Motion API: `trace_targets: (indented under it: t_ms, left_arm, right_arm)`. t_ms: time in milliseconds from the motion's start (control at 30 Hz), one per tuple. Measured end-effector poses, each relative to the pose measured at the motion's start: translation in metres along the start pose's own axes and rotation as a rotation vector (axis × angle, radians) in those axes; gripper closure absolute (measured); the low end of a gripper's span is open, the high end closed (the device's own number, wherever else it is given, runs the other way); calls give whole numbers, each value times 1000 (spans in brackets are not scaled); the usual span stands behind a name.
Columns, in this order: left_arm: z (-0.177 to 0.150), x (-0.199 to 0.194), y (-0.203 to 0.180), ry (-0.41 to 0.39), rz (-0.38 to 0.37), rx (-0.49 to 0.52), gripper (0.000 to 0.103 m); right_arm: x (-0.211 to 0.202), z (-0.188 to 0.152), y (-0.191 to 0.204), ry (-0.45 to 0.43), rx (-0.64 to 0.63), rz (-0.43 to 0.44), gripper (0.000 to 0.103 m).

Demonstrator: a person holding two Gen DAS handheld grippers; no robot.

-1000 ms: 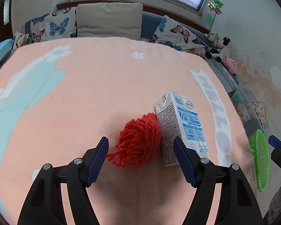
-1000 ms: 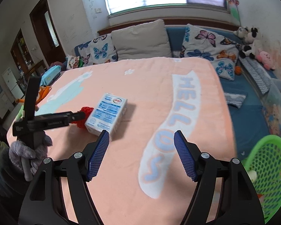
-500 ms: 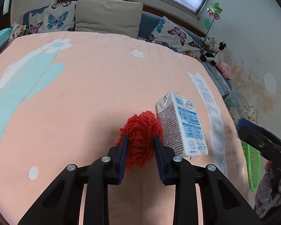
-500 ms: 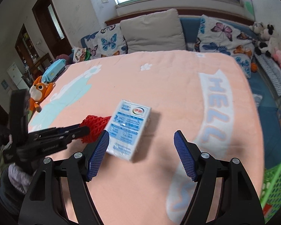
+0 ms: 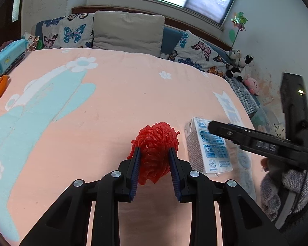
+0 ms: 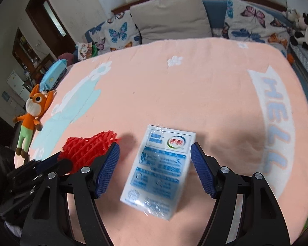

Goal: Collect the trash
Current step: 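Close the right tool on the white-blue milk carton while the left tool holds the red net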

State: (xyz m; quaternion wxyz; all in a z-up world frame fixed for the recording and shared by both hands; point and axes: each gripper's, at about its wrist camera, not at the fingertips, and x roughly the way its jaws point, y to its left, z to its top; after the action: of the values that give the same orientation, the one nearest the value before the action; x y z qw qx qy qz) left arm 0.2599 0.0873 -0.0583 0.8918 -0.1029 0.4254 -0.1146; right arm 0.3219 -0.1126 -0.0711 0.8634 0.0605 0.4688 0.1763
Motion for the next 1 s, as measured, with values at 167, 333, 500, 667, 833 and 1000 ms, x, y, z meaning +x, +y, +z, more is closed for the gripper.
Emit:
trace_targets:
  t_ms: [167, 333, 500, 667, 833, 1000]
  left_arm:
    - [0, 0, 4, 2, -4, -9, 76]
    - [-2, 1, 3, 7, -9, -12, 76]
    - [-2, 2, 4, 9, -13, -15, 76]
    - [-2, 4, 5, 13, -7, -15, 76]
    - [-2, 3, 5, 11, -4, -18, 76]
    - [-4, -5, 0, -1, -14, -5, 76]
  right_arm:
    - [13, 6, 8, 4, -21, -75, 28]
    - [19, 6, 9, 6, -27, -146, 29]
    - [32, 5, 1, 42, -3, -140, 29]
    - [36, 5, -5, 55, 29, -108, 32]
    - [21, 2, -4, 28, 17, -103, 33]
    - [-14, -4, -9, -31, 18, -69, 33]
